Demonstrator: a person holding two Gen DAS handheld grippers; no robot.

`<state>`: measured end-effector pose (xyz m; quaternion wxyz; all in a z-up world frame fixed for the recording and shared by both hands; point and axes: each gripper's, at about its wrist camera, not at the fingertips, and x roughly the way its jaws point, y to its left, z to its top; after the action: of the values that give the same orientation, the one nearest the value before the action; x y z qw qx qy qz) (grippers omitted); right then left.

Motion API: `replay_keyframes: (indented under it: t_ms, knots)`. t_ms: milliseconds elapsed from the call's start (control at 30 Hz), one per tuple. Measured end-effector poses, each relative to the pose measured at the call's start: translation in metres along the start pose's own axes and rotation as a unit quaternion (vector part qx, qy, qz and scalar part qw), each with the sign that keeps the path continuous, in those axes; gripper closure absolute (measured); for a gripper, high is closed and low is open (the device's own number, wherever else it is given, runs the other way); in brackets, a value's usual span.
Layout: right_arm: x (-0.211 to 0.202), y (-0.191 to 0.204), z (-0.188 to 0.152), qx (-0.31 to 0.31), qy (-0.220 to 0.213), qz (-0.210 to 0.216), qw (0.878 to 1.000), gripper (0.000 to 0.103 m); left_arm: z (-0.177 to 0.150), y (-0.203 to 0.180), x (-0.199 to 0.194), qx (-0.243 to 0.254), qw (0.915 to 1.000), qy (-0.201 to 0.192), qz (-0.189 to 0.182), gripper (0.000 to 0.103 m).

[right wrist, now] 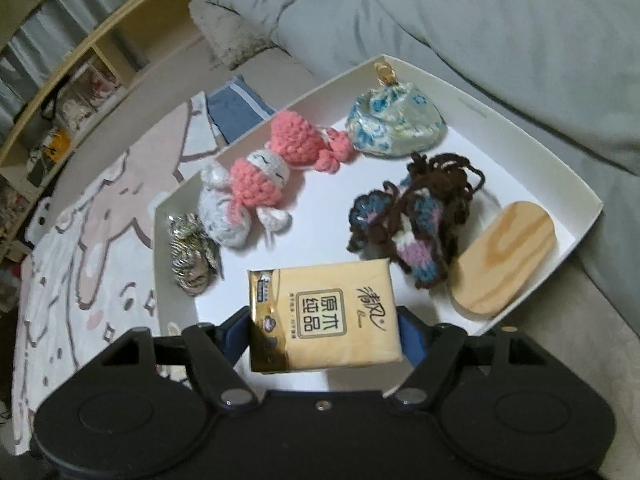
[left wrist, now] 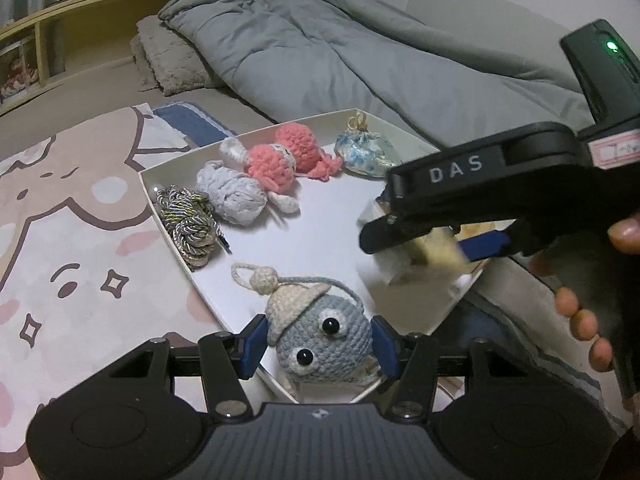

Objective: Organize objects
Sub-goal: 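Lower the grey cat into the box with the left tool while the right tool lowers the packet there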

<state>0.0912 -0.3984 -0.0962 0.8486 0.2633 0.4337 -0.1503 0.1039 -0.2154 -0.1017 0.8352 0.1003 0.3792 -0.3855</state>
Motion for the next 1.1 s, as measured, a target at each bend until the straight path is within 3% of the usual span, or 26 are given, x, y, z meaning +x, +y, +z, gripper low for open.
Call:
replay_keyframes:
  t_ms: [33,133,867,1100]
  knots:
    - [0.0,0.0,0.0,-0.002,0.0,-0.001,1.0,0.008,0.0,0.0,0.0,0.0,1.0,0.0,0.001,0.045]
    - [-0.003,-0.002,0.001,0.001,-0.004,0.003,1.0,0.008,0.0,-0.002,-0.001,-0.001,1.0,-0.003,-0.005,0.036]
    - [-0.038,0.003,-0.003,-0.028,-0.025,0.001,0.999,0.008,0.007,0.011,-0.031,-0.048,0.9988,-0.007,0.01,0.035]
    - [-0.066,0.006,-0.008,-0.044,-0.048,0.007,0.998,0.006,0.013,0.013,-0.057,-0.059,0.9976,-0.021,0.029,0.021]
